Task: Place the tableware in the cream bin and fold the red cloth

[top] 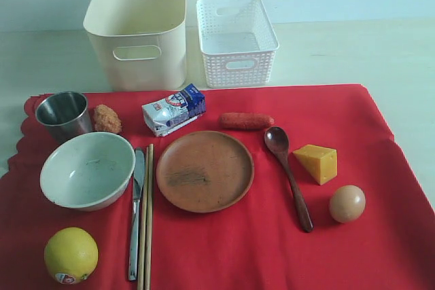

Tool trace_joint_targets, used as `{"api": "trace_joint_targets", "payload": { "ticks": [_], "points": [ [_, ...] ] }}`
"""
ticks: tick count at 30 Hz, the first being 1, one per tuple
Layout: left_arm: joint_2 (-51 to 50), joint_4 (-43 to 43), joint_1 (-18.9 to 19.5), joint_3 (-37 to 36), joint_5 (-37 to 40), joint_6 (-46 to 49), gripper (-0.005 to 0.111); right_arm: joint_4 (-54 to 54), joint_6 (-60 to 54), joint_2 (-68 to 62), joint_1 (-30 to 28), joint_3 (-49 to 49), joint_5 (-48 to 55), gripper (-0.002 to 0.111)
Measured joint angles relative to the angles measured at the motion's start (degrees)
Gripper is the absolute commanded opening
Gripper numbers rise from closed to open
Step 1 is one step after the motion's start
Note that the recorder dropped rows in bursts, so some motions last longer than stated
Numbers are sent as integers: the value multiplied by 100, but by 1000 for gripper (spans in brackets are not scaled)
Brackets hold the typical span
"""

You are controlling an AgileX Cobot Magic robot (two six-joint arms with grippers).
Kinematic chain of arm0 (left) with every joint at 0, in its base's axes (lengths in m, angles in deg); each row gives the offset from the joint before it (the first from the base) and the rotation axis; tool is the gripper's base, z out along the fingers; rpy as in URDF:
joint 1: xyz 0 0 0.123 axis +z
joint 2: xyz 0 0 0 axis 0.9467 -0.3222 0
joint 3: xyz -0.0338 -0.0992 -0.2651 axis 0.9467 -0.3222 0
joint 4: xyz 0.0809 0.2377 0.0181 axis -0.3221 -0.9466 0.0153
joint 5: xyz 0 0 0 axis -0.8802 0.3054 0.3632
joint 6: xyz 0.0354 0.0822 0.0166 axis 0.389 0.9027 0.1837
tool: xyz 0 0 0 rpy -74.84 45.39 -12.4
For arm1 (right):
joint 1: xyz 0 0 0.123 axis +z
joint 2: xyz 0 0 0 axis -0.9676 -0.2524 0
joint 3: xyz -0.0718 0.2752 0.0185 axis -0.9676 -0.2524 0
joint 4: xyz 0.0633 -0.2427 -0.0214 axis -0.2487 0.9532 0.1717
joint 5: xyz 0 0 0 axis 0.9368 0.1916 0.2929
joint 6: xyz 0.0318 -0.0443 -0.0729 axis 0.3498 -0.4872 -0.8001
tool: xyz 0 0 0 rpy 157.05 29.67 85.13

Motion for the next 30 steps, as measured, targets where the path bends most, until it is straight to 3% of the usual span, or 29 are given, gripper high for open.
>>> {"api": "trace_joint_targets", "payload": {
  "ticks": [15, 30],
  "points": [
    [0, 0, 0, 0, 0, 0, 0, 0, -122, -143, 0, 0, -568, 0],
    [0, 0, 0, 0, 0, 0, 0, -191, -510, -1250, 0, 242, 121, 0]
  ]
}}
